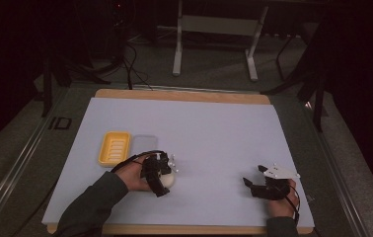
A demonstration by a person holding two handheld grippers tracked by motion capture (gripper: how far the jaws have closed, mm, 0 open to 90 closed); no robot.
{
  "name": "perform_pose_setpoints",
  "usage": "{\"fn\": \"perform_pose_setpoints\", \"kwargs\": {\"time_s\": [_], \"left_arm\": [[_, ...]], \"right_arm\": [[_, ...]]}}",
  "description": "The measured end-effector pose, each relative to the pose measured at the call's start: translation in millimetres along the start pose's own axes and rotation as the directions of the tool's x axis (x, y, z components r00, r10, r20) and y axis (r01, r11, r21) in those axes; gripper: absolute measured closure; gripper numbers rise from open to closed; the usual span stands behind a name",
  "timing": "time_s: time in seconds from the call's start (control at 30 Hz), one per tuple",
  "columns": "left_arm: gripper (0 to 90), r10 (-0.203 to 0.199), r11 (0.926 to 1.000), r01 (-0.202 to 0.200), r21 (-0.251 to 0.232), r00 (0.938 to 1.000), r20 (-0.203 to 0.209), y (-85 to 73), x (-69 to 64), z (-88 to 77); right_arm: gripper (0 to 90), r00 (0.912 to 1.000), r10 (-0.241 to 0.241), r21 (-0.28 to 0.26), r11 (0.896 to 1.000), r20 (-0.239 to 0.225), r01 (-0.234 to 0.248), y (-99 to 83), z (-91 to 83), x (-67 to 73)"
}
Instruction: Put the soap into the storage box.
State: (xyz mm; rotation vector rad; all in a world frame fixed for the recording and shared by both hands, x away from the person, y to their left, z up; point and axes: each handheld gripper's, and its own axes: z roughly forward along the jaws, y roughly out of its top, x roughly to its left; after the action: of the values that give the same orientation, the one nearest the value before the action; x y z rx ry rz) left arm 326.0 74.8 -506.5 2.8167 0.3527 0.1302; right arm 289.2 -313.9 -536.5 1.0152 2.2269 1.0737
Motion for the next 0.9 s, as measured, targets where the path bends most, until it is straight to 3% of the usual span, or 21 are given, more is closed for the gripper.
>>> {"fn": "perform_pose_setpoints", "kwargs": {"time_s": [0.37,0.5,0.9], "left_arm": [[15.7,0.015,0.9991,-0.016,0.038,0.9998,0.008,5.0,2.6,2.9],[21.4,0.015,0.9993,-0.016,0.035,0.9996,0.022,5.7,3.5,2.3],[24.5,0.01,0.9978,-0.013,0.065,0.9987,0.05,10.0,7.7,2.9]], "right_arm": [[22.5,1.0,-0.001,0.0,1.0,0.0,0.001,0.0,0.0,0.0],[22.5,1.0,0.0,0.001,1.0,0.0,0.0,0.0,0.0,0.0],[22.5,1.0,0.0,0.001,1.0,0.001,0.0,0.0,0.1,0.0]]}}
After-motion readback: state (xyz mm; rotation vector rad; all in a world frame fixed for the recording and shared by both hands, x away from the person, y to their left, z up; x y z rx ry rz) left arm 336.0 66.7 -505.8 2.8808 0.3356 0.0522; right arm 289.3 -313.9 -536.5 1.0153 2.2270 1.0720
